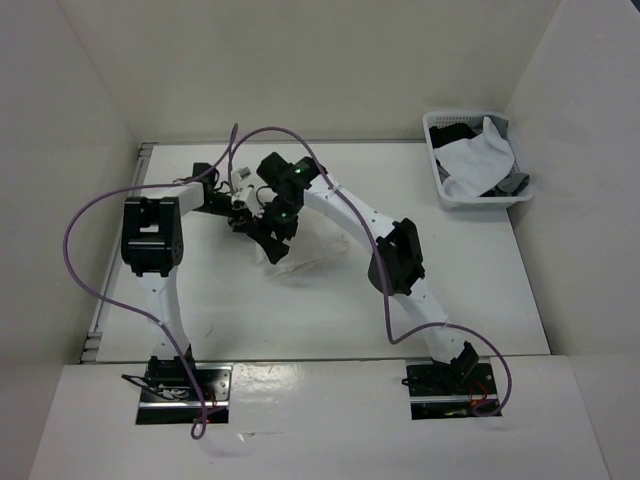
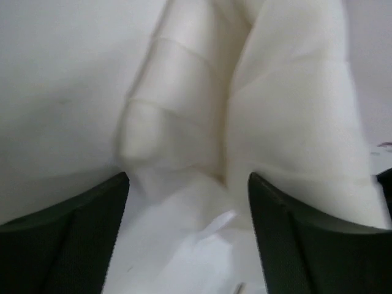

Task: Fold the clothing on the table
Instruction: Fold the skirt

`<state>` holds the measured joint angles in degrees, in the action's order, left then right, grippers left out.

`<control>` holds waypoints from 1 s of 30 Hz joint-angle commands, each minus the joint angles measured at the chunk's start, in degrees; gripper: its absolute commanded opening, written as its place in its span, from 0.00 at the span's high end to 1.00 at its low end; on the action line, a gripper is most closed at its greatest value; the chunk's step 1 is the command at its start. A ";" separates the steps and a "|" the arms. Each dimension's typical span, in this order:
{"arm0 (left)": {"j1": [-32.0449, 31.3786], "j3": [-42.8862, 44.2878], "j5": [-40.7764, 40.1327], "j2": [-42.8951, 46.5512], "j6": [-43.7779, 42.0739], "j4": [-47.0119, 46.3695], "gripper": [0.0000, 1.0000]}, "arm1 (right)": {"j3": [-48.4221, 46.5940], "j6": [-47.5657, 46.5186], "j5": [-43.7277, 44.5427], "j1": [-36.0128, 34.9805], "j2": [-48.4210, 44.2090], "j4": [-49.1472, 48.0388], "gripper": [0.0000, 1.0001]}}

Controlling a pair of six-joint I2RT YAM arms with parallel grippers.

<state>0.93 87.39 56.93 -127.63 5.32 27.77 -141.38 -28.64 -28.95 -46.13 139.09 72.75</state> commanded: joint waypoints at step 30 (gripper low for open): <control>-3.82 23.86 16.99 6.18 -33.44 33.21 0.00 | 62.80 -2.21 0.47 47.61 -59.19 -9.12 0.13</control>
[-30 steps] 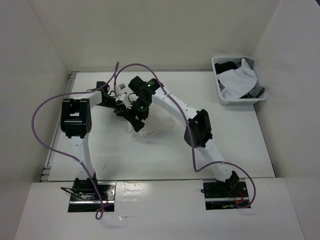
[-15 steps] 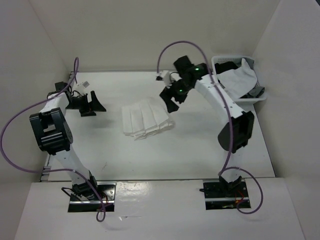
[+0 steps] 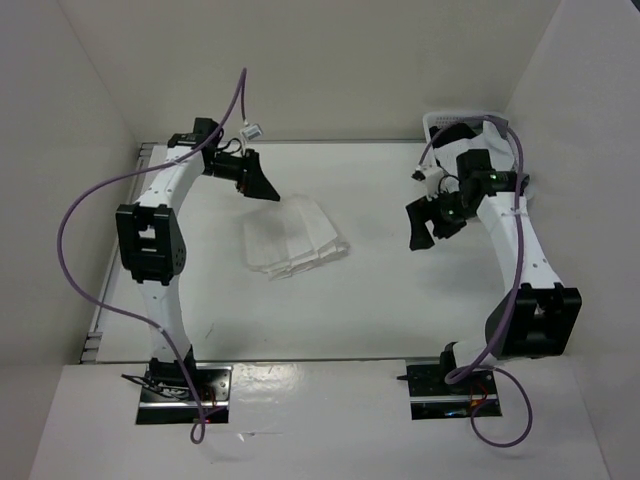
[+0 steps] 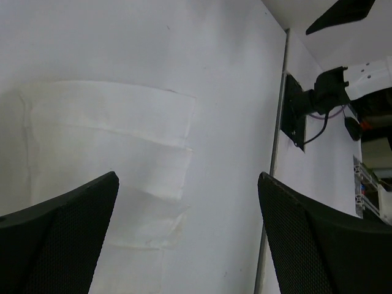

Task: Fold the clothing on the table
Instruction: Fold the skirt

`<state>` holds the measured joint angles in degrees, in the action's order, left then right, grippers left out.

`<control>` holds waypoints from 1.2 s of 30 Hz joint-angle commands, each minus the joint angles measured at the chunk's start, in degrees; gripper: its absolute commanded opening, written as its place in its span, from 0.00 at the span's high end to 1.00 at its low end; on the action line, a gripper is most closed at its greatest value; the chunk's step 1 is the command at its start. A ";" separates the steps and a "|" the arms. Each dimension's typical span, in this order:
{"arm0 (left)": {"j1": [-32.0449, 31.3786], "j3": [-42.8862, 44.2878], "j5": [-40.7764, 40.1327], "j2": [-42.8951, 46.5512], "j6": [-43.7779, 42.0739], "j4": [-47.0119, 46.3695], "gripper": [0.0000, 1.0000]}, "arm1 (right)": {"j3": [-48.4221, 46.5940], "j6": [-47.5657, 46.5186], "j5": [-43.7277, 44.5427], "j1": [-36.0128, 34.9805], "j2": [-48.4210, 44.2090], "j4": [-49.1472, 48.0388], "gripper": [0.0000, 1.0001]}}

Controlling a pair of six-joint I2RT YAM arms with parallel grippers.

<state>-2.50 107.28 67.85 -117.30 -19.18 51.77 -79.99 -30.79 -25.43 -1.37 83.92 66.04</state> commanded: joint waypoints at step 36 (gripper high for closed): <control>-12.09 33.71 8.71 -37.32 -14.92 22.50 0.01 | 5.37 -0.67 -9.29 16.04 -6.31 -1.35 0.13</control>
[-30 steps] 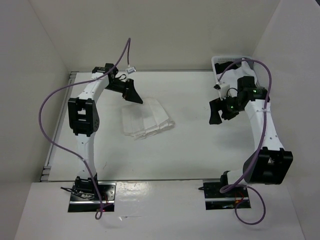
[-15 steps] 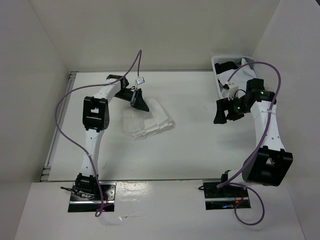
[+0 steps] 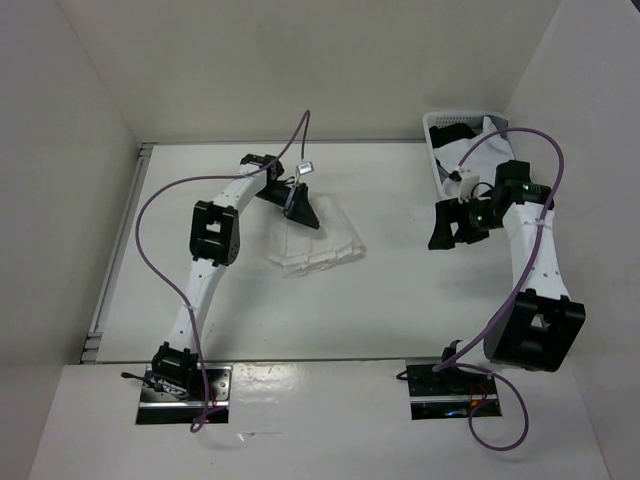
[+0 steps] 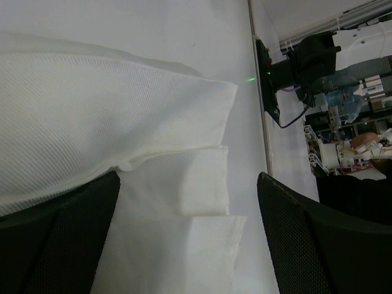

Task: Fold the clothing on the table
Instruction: Fold the skirt

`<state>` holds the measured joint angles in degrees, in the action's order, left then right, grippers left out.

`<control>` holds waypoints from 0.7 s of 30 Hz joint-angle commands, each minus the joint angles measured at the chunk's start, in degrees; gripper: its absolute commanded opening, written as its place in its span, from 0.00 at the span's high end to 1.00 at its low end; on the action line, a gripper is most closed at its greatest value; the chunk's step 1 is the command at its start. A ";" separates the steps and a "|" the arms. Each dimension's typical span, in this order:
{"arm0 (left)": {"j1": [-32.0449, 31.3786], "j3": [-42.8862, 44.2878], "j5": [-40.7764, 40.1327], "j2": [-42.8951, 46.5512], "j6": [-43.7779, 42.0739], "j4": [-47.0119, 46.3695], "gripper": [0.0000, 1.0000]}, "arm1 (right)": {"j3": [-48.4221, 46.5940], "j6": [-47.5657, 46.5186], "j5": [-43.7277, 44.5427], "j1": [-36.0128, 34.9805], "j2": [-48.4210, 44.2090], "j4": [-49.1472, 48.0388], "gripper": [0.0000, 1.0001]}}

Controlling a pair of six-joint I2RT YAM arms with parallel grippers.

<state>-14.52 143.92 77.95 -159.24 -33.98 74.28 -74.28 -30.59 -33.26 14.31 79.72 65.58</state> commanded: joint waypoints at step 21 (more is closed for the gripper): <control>25.22 -56.05 -34.41 80.59 25.87 -33.55 0.00 | 9.85 4.38 1.07 0.90 -18.53 -12.65 0.10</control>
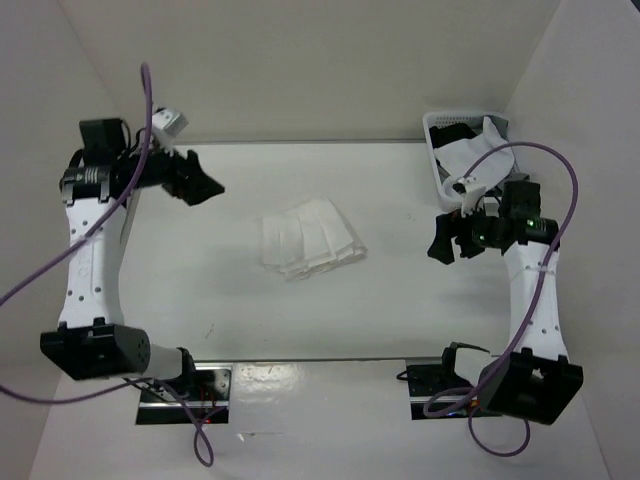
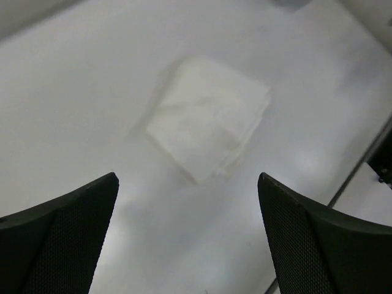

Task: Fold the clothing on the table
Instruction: Fold the skirt

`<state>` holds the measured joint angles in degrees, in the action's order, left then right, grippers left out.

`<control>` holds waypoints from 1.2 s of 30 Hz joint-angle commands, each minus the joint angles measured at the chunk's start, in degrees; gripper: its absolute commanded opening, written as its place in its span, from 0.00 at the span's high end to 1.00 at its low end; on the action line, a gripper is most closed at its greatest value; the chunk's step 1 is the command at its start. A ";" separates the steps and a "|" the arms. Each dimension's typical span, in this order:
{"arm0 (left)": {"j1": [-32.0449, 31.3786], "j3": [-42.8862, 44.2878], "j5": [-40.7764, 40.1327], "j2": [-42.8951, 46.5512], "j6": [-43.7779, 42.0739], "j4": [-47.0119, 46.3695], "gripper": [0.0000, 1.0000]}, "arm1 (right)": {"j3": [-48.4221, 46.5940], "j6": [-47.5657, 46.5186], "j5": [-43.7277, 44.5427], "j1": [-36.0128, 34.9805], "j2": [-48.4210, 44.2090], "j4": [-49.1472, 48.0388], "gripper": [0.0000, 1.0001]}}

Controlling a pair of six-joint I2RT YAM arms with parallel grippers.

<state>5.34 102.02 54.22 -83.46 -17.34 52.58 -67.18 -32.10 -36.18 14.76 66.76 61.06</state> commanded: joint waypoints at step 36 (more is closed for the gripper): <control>32.36 -47.09 -20.82 22.82 5.39 -21.90 0.00 | 16.73 23.66 29.77 4.48 -16.58 -32.14 0.02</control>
<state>37.45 55.07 32.03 -60.69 -10.61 32.34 -50.94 -9.28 -7.27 18.92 51.13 32.49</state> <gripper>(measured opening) 1.001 0.980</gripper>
